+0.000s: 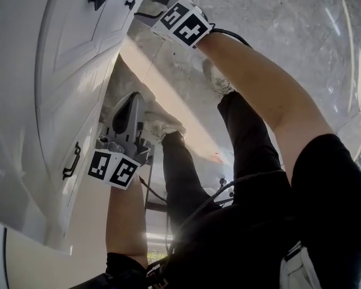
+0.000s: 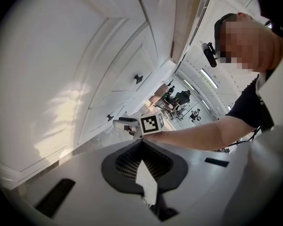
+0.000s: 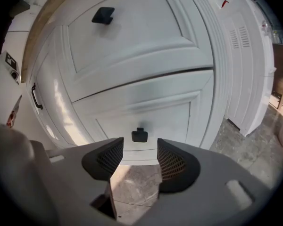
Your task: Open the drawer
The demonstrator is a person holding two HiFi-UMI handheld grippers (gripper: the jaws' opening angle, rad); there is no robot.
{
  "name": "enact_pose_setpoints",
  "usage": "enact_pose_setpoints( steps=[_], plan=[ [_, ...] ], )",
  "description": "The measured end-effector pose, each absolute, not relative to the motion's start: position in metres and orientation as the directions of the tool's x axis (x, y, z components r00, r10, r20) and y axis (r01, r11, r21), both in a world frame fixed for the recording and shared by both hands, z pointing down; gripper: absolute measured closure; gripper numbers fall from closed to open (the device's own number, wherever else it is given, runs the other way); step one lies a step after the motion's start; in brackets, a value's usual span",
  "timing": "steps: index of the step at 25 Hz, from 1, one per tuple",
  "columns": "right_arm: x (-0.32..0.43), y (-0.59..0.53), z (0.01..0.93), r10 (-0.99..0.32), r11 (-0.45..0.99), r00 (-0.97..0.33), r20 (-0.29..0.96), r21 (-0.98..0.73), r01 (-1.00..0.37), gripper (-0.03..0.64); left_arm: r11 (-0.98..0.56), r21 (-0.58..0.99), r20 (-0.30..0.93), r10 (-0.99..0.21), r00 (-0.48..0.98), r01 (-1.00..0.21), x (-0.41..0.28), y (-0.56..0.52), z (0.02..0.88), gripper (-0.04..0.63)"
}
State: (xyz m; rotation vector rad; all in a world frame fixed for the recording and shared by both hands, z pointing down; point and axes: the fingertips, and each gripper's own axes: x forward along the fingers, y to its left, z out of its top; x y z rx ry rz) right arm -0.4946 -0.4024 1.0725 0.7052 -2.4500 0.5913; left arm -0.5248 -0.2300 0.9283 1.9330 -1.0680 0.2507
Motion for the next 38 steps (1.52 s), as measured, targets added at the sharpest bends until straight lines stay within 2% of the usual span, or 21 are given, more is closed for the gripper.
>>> enact_pose_setpoints(
  steps=[8, 16, 19, 28, 38],
  plan=[
    [-0.511, -0.414, 1.094, -0.369, 0.756, -0.751, 0.548, -0.293, -0.585, 0.422, -0.223, 0.613, 0.541, -0.580, 0.609, -0.758, -0.525, -0.229, 0.963, 0.604],
    [-0.525, -0.415, 1.100, -0.368, 0.784, -0.741, 0.561, -0.241, -0.572, 0.426, -0.228, 0.624, 0.526, -0.586, 0.617, -0.748, -0.525, -0.230, 0.966, 0.604],
    [-0.526, -0.419, 1.098, -0.387, 0.769, -0.732, 0.561, -0.242, -0.592, 0.471, -0.226, 0.630, 0.516, -0.592, 0.618, -0.743, -0.526, -0.231, 0.963, 0.604],
    [-0.523, -0.419, 1.100, -0.391, 0.820, -0.676, 0.625, -0.097, -0.565, 0.482, -0.227, 0.625, 0.530, -0.579, 0.620, -0.747, -0.531, -0.222, 0.960, 0.604],
    [-0.520, -0.418, 1.100, -0.392, 0.823, -0.664, 0.637, -0.079, -0.562, 0.485, -0.237, 0.635, 0.515, -0.580, 0.631, -0.735, -0.522, -0.223, 0.955, 0.604]
  ],
)
